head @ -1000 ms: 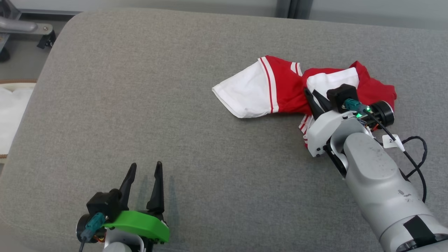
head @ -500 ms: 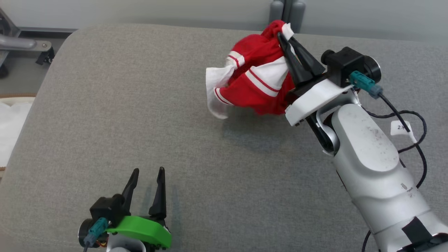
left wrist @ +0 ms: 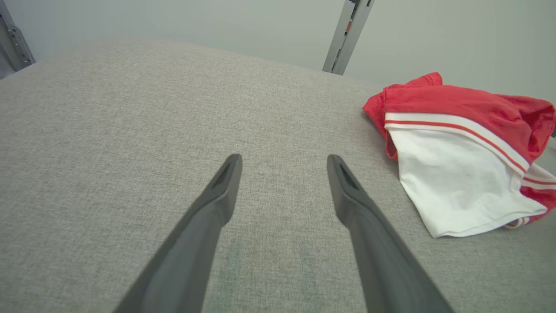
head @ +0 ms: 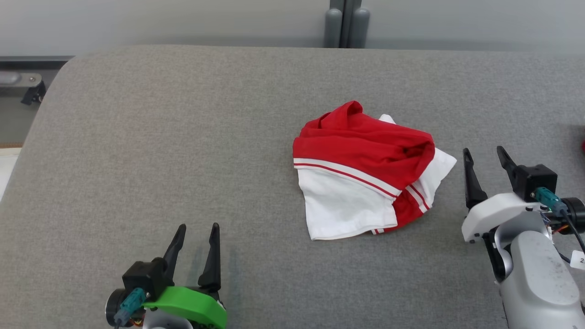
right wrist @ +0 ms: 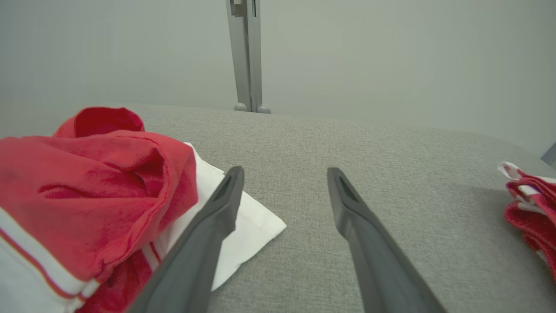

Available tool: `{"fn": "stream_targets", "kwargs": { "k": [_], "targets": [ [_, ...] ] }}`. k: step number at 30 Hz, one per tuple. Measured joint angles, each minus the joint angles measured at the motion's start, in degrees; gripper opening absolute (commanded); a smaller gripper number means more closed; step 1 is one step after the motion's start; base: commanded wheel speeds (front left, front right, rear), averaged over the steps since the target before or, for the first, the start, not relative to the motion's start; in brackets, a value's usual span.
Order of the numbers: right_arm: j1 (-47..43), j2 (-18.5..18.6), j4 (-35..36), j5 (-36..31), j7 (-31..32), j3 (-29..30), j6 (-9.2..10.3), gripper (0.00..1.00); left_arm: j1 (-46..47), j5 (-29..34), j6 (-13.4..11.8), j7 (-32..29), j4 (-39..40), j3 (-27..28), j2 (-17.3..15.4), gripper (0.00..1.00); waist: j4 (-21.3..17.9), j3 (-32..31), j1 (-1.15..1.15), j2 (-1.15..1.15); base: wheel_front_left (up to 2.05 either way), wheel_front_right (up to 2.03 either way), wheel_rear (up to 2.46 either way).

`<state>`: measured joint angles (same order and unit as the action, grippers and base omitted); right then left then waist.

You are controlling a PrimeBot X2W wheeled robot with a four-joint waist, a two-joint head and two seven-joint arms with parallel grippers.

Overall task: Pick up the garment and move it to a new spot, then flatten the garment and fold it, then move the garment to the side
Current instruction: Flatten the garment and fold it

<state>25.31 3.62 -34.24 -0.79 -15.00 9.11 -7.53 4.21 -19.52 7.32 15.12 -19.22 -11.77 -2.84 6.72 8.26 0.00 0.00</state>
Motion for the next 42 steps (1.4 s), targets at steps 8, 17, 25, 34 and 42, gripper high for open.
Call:
{"fn": "stream_targets", "kwargs": {
  "k": [8, 17, 25, 34, 42],
  "targets": [
    [-2.82, -0.65, 1.37, -2.27, 0.00, 3.30, 0.00, 1.00, -0.11, 0.67, 0.00, 0.01, -0.16, -0.36, 0.01, 1.00, -2.03, -1.11, 0.00, 0.00, 0.00, 0.00, 0.00],
    [-3.75, -0.85, -0.54, 0.70, 0.01, -0.69, 0.00, 1.00, -0.04, 0.67, 0.00, 0.01, -0.09, -1.33, 0.01, 1.00, -2.79, -0.90, 0.00, 0.00, 0.00, 0.00, 0.00],
    [3.59, -0.81, -6.42, -4.07, 0.00, -0.49, 0.00, 1.00, 1.76, 0.66, 0.00, 0.01, 0.29, -2.58, 0.01, 1.00, -1.53, 2.27, 0.00, 0.00, 0.00, 0.00, 0.00],
    [12.14, -0.79, -18.26, -15.49, 2.49, 5.50, 0.00, 1.00, 3.92, 0.49, 0.00, 0.01, 0.41, -3.48, 0.01, 1.00, 1.05, 6.06, 0.00, 0.00, 0.00, 0.00, 0.00],
    [13.72, -0.82, -24.48, -18.03, 1.74, 8.87, 0.02, 0.00, 4.04, 0.47, 0.00, 0.01, 0.07, -3.32, 0.01, 1.00, 2.46, 6.33, 0.00, 0.00, 0.00, 0.00, 0.00]
  ]
}}
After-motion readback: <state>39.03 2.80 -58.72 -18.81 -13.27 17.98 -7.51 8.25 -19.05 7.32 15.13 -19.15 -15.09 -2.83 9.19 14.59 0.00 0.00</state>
